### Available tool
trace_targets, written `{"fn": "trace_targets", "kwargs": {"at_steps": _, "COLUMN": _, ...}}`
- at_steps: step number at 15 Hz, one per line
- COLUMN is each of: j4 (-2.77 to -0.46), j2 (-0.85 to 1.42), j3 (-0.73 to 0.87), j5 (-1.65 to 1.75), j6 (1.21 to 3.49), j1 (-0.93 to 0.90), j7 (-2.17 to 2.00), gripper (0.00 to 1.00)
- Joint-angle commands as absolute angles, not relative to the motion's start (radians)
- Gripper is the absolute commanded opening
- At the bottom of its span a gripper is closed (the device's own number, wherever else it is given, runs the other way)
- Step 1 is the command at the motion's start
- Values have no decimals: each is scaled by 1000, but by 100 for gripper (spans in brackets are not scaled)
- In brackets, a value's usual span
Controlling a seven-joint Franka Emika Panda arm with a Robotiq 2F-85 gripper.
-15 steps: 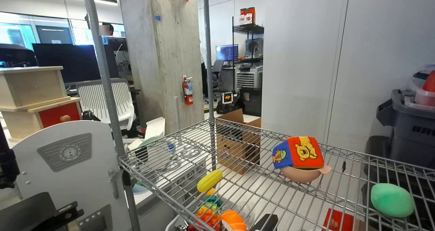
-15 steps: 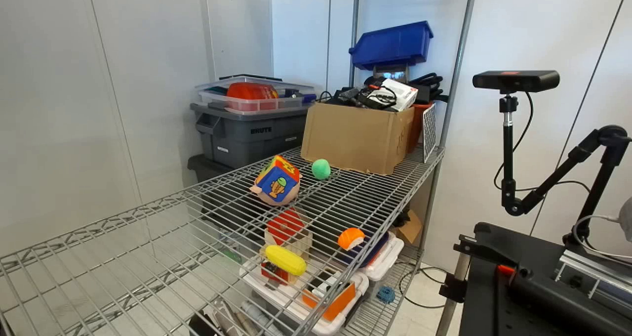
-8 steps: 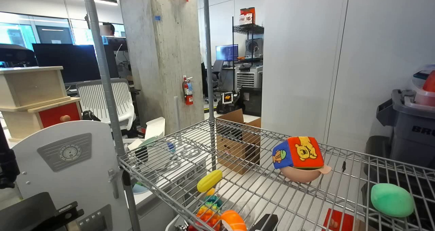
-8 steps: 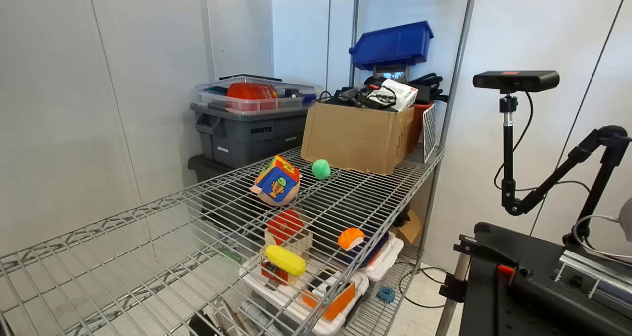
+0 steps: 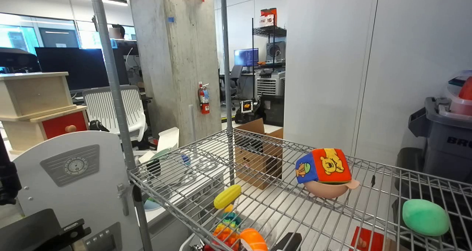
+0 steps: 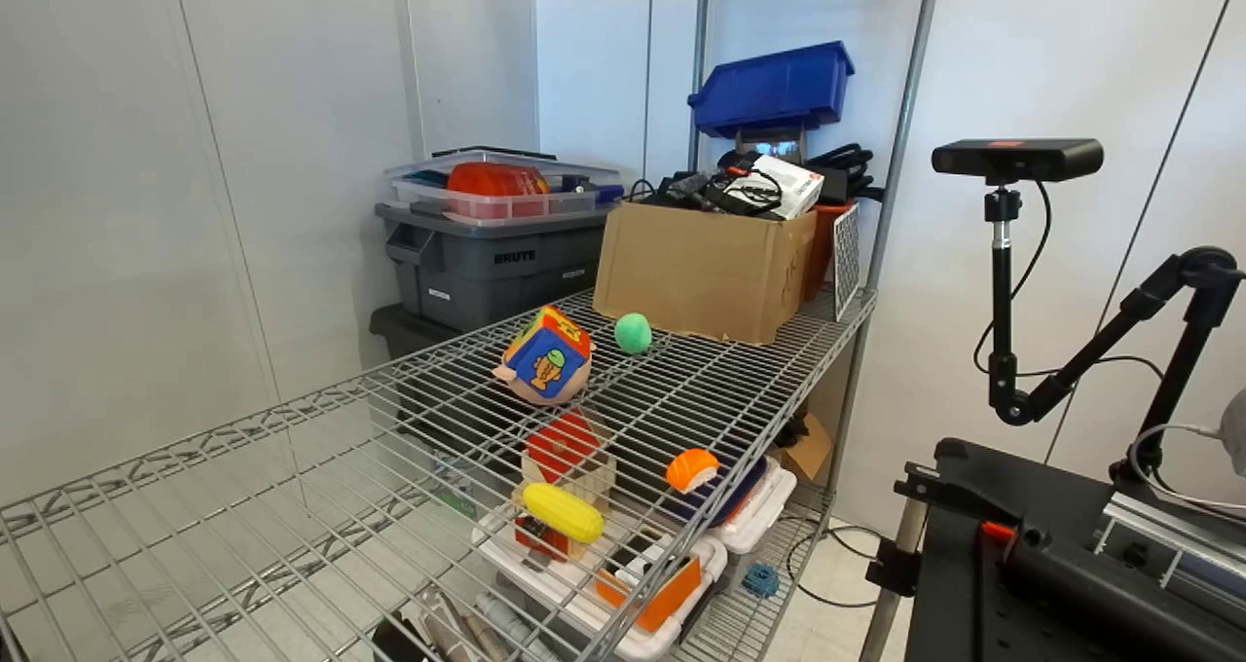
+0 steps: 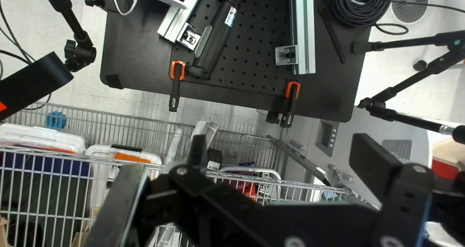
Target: Remove the cube from the bowl and put it on the shelf
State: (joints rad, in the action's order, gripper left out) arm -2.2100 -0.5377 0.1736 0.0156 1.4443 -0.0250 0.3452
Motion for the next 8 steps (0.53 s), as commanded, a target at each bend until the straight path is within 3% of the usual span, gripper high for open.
{"fn": "trace_targets", "kwargs": {"at_steps": 1, "j4": -2199, "j2": -522, "j3": 167, "j5": 4, "j6": 1448, "j1": -10, "j7": 346, "gripper": 100}}
{"fn": "trace_targets", "kwargs": {"at_steps": 8, "j4": -2178, "j2": -438, "j3": 166, "j5": -82, "j6": 1614, "j1": -10, "j7": 282, "gripper": 100}}
